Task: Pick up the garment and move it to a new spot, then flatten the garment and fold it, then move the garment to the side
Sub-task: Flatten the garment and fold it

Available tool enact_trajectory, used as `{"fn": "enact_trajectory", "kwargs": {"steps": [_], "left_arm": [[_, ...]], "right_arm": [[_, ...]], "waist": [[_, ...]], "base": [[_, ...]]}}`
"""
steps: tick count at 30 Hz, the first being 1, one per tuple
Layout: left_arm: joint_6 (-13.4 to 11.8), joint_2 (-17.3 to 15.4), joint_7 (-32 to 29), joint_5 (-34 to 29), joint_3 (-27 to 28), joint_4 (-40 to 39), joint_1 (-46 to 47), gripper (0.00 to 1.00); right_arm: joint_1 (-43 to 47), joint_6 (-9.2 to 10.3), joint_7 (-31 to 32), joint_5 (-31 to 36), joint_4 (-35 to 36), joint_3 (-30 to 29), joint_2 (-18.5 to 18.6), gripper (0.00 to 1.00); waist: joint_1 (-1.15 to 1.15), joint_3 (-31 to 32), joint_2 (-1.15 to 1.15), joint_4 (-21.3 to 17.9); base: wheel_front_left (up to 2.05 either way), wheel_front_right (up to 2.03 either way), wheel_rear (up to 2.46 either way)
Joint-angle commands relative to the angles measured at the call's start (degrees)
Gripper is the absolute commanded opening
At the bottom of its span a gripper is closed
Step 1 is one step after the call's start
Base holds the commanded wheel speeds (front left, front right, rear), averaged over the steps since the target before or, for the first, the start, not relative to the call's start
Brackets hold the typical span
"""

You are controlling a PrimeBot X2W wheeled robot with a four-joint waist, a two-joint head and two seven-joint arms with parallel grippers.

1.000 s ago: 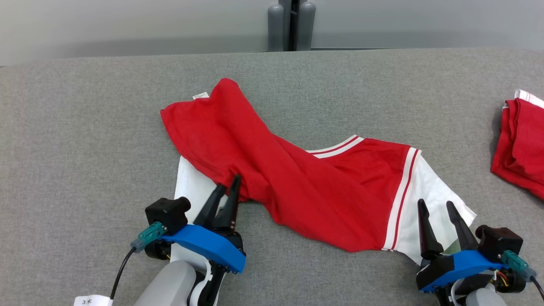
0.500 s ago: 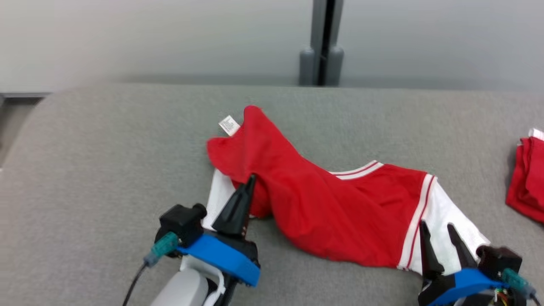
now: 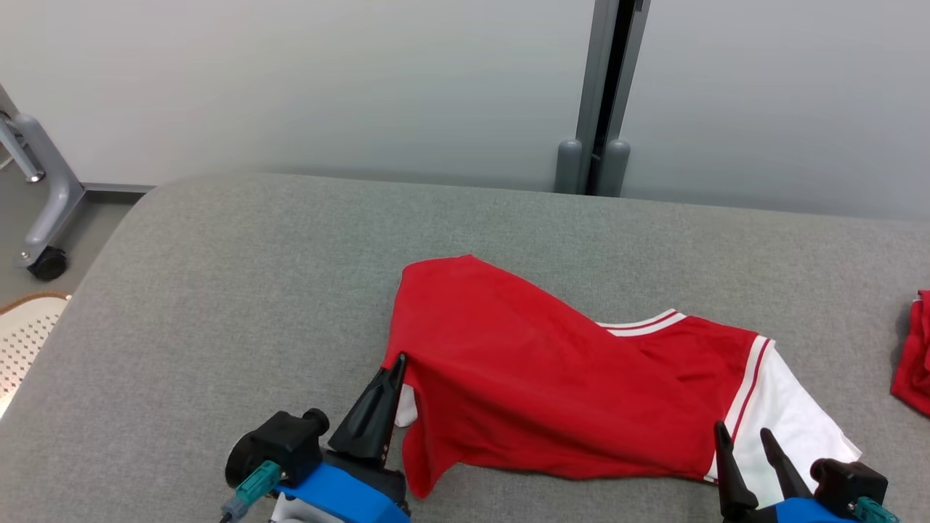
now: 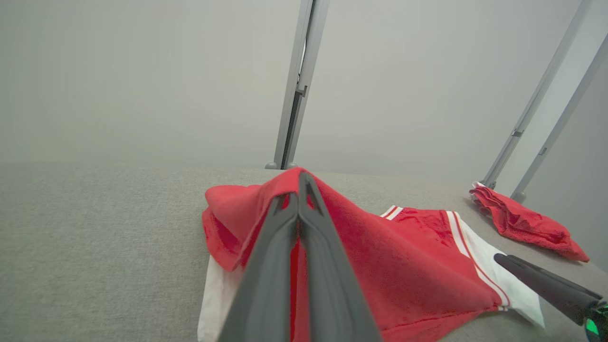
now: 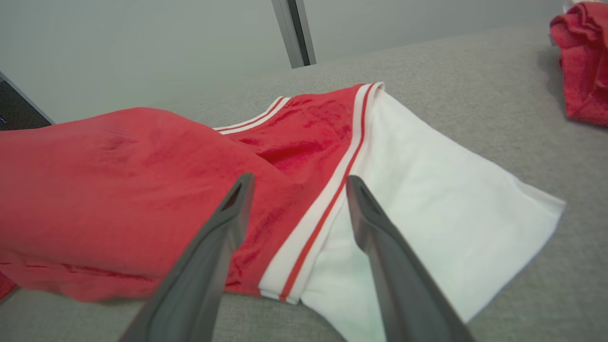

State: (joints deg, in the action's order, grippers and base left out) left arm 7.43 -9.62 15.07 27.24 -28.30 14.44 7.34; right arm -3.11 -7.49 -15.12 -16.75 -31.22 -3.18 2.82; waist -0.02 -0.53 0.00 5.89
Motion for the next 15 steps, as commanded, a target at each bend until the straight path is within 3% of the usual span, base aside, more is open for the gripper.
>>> {"fn": "enact_trajectory", "kwargs": {"steps": [1,6,15], "left_arm": [[0.11,-0.52,0.13,-0.73,0.66,1.05,0.21,0.0],[-0.56,-0.54,0.13,-2.41,3.84,8.55,3.55,0.0],[-4.02,-0.9,0.14,-6.28,10.19,19.81,11.84,0.0]], "right_arm": [[0.27,0.0,-0.01,0.14,-0.01,0.11,0.18,1.0],[-1.59,0.0,-0.01,1.11,0.55,0.77,0.19,1.0],[-3.28,0.0,-0.01,2.74,2.44,0.12,0.16,1.0]], "waist": [[0.02,-0.52,0.0,-0.16],[0.02,-3.18,0.0,-2.21],[0.02,-6.74,0.0,-5.44]], "base": [[0.0,0.0,0.0],[0.0,0.0,0.0],[0.0,0.0,0.0]]}}
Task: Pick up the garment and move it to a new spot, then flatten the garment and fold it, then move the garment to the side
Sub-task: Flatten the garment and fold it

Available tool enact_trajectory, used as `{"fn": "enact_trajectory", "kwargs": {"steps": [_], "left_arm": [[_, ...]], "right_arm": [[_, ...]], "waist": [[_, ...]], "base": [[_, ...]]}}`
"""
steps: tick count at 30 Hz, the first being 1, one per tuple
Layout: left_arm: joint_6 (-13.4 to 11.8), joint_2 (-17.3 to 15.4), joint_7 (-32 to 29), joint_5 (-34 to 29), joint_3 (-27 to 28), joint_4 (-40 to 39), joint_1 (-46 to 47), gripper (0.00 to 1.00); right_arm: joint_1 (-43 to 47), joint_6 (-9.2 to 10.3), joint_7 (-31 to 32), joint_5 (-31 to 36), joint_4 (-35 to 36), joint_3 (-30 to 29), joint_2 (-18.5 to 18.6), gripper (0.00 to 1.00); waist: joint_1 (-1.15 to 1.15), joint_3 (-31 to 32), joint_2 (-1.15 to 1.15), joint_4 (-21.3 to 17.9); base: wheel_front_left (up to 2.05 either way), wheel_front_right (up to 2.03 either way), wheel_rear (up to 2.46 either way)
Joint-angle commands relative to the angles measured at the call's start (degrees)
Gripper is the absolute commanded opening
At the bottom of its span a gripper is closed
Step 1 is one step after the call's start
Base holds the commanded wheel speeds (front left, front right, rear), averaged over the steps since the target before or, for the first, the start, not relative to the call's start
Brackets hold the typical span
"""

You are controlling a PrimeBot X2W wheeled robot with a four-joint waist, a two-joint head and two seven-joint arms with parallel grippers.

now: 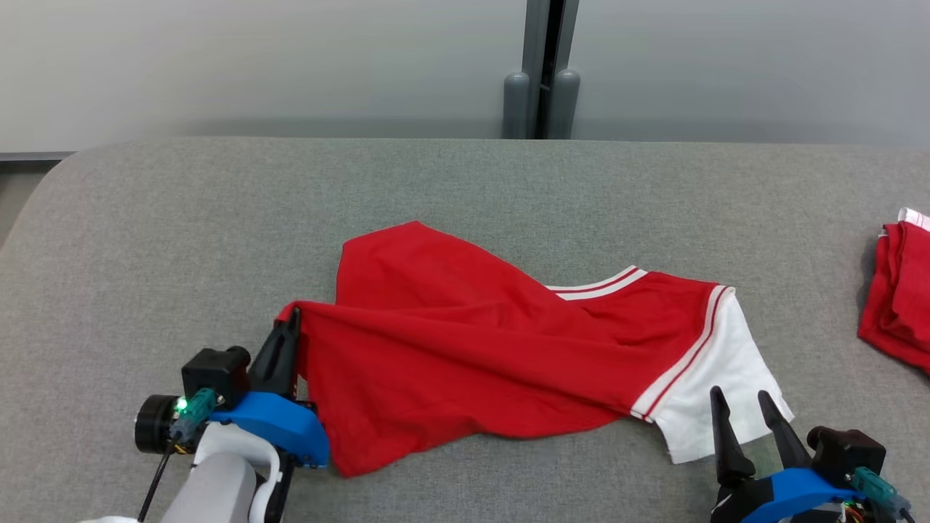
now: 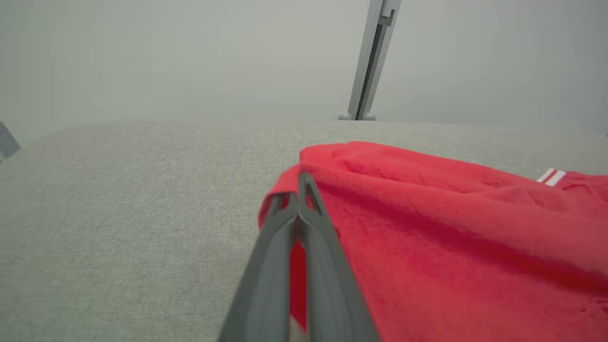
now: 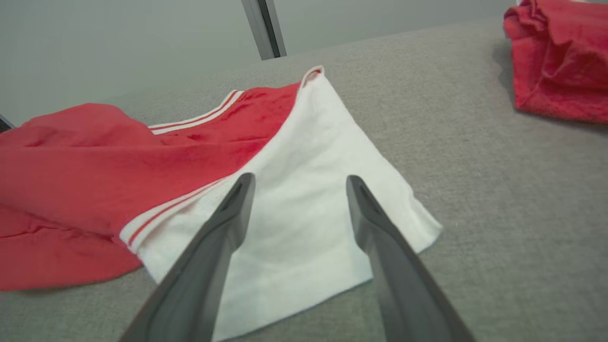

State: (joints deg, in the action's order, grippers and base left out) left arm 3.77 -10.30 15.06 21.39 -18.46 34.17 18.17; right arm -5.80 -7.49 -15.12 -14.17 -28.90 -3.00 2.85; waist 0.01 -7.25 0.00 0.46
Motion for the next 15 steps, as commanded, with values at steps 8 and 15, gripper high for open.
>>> {"fn": "enact_trajectory", "kwargs": {"steps": [8,15], "left_arm": [[-3.96,-0.36,0.14,-4.86,4.95,1.74,0.78,1.0],[-2.92,2.52,0.15,-6.72,10.58,-5.79,-9.31,1.0]], "right_arm": [[-0.76,0.0,-0.01,2.9,5.59,-0.16,0.14,1.0],[1.34,0.0,-0.01,7.54,10.98,1.57,0.15,1.0]], "waist": [[-0.01,0.79,0.0,-0.08],[-0.01,3.87,0.0,0.11]], "base": [[0.0,0.0,0.0],[0.0,0.0,0.0]]}}
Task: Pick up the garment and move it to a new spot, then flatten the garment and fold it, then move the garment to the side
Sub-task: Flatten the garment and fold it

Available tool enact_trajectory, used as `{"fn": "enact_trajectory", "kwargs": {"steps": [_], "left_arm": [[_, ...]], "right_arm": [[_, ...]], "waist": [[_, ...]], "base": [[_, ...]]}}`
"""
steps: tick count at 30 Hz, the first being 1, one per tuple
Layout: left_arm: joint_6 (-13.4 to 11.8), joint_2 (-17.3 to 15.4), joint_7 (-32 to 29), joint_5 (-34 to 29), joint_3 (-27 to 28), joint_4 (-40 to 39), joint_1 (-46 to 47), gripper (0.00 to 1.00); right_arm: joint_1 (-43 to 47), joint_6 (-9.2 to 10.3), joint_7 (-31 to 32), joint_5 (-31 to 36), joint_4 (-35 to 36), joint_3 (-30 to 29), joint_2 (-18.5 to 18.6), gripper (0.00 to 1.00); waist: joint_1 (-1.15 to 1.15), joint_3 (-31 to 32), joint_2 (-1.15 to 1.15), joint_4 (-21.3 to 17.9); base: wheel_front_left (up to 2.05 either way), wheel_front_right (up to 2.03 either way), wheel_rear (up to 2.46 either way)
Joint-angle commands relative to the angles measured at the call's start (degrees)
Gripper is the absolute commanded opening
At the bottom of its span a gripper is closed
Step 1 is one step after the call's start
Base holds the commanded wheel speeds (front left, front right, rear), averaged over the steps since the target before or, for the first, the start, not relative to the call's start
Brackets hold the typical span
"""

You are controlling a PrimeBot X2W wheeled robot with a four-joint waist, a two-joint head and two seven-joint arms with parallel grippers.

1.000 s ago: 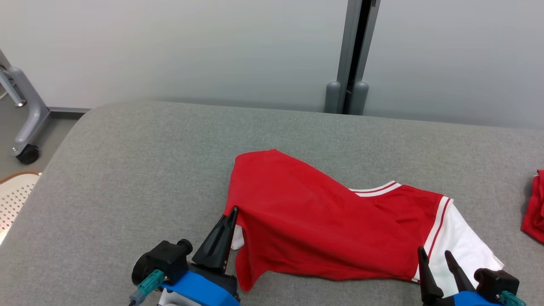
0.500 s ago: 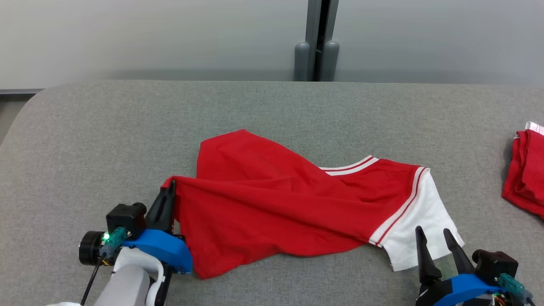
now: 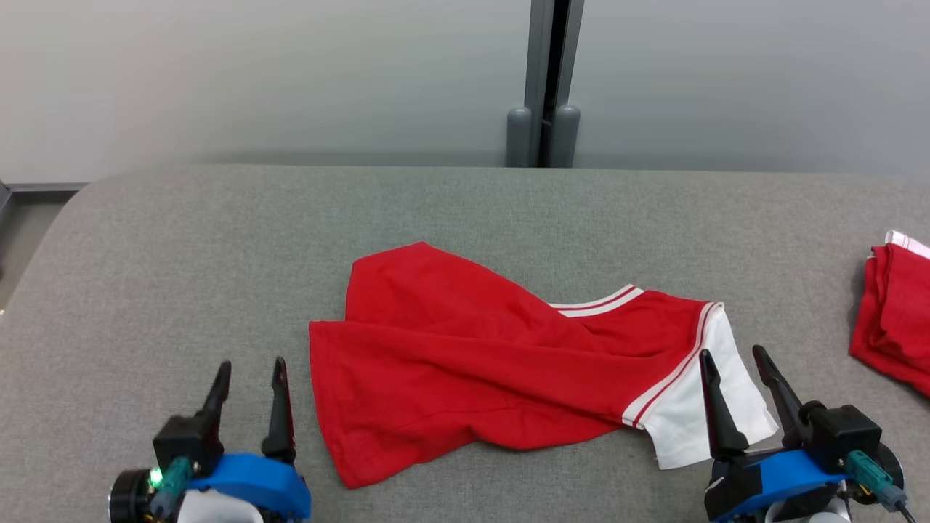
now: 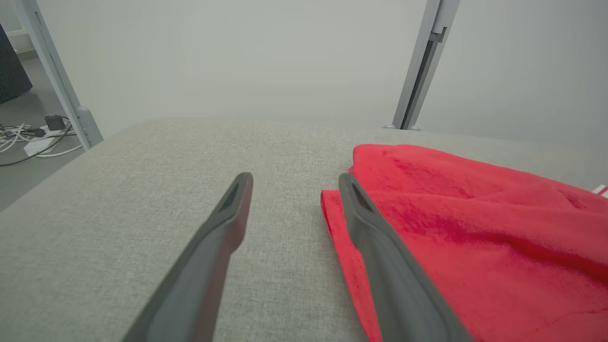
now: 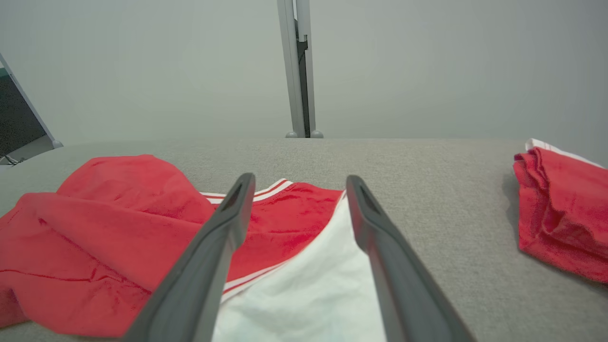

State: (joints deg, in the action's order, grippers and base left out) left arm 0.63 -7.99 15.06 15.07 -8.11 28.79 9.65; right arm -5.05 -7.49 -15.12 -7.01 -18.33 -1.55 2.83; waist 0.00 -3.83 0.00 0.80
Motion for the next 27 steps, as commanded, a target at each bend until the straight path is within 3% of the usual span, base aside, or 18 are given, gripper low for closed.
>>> {"fn": "enact_trajectory", "kwargs": {"steps": [1,11,22,27], "left_arm": [[0.44,0.66,0.14,-1.01,0.85,-1.69,-2.47,1.0],[2.97,4.37,0.14,-4.1,2.71,-6.59,-13.13,1.0],[4.86,5.06,0.14,-4.5,1.45,-3.9,-12.28,1.0],[5.85,5.02,0.14,-1.64,-0.97,-0.8,-10.78,1.0]], "right_arm": [[1.05,0.0,-0.01,0.72,0.73,0.19,0.17,1.0],[4.58,0.0,-0.01,3.33,-1.58,-1.38,0.18,1.0],[3.72,0.0,-0.01,3.2,-5.1,-1.09,0.17,1.0],[3.53,0.0,-0.01,1.99,-6.25,-0.26,0.18,1.0]], "waist": [[0.0,0.92,0.0,-0.18],[0.0,4.62,0.0,0.56],[0.0,5.31,0.0,-0.28],[0.0,4.3,0.0,-0.52]], "base": [[0.0,0.0,0.0],[0.0,0.0,0.0],[0.0,0.0,0.0],[0.0,0.0,0.0]]}}
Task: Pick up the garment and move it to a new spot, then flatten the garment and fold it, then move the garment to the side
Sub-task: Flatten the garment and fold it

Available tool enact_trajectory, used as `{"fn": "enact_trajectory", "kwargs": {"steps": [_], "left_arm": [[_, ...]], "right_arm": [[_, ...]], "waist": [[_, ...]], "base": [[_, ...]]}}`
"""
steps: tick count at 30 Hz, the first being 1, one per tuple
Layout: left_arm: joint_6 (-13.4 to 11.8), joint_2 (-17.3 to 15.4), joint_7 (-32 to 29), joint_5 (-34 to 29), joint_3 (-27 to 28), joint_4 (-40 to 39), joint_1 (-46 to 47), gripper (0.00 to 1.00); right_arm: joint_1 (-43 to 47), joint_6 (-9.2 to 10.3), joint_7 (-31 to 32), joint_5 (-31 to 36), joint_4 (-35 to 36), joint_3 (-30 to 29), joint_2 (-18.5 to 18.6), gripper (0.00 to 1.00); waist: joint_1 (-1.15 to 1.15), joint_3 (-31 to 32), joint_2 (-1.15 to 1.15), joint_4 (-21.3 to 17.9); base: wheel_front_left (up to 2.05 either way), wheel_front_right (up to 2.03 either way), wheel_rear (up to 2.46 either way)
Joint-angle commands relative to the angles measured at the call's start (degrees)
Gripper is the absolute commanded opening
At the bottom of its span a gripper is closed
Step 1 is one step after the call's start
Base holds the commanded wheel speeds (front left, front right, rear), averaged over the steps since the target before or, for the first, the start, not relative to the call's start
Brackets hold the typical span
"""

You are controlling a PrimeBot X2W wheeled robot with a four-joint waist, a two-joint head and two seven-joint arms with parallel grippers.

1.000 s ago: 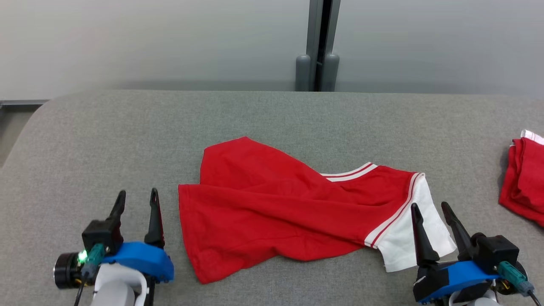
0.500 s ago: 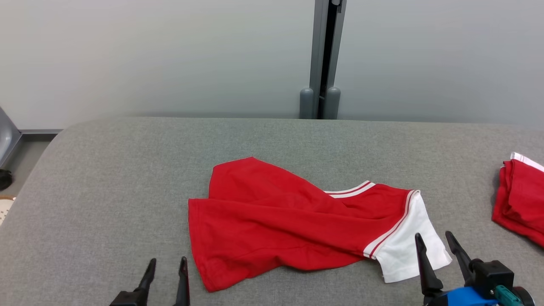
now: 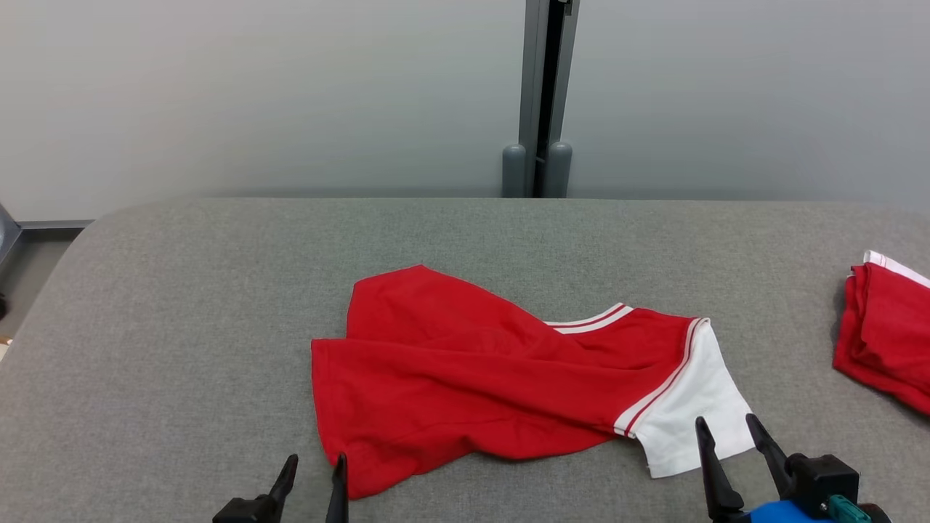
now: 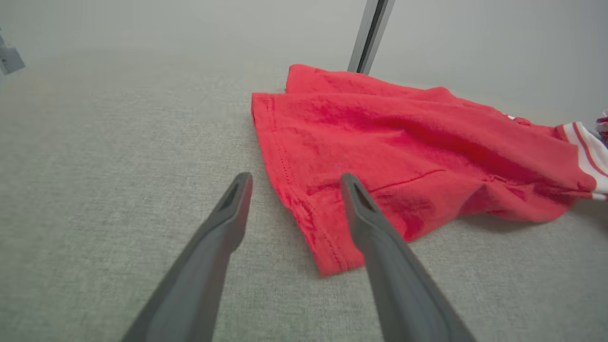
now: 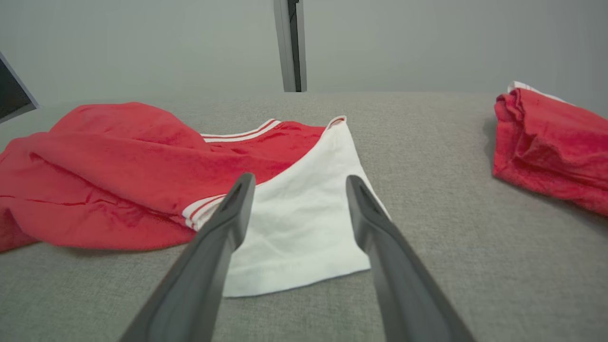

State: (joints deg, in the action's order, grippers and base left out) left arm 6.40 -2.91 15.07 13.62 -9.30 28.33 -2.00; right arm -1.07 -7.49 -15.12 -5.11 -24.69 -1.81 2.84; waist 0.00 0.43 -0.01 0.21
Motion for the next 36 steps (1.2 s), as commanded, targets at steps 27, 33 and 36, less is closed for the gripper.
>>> {"fn": "enact_trajectory", "kwargs": {"steps": [27,33,36], "left_arm": [[1.13,-0.45,0.07,17.38,-7.64,8.3,9.25,0.94],[1.14,-0.6,0.07,16.35,-7.0,4.79,7.48,0.0],[1.14,-0.63,0.07,15.88,-7.17,3.36,6.57,0.0]], "right_arm": [[-3.87,0.0,-0.01,-2.38,-0.82,0.94,0.16,1.0],[-3.85,0.0,-0.01,-3.14,-1.33,0.55,0.16,1.0],[-4.24,0.0,-0.01,-3.7,-1.86,-1.08,0.17,1.0]], "waist": [[0.0,-6.86,0.01,-2.1],[0.0,-6.92,0.01,-1.7],[0.0,-7.07,0.01,-1.19]], "base": [[0.0,0.0,0.0],[0.0,0.0,0.0],[0.0,0.0,0.0]]}}
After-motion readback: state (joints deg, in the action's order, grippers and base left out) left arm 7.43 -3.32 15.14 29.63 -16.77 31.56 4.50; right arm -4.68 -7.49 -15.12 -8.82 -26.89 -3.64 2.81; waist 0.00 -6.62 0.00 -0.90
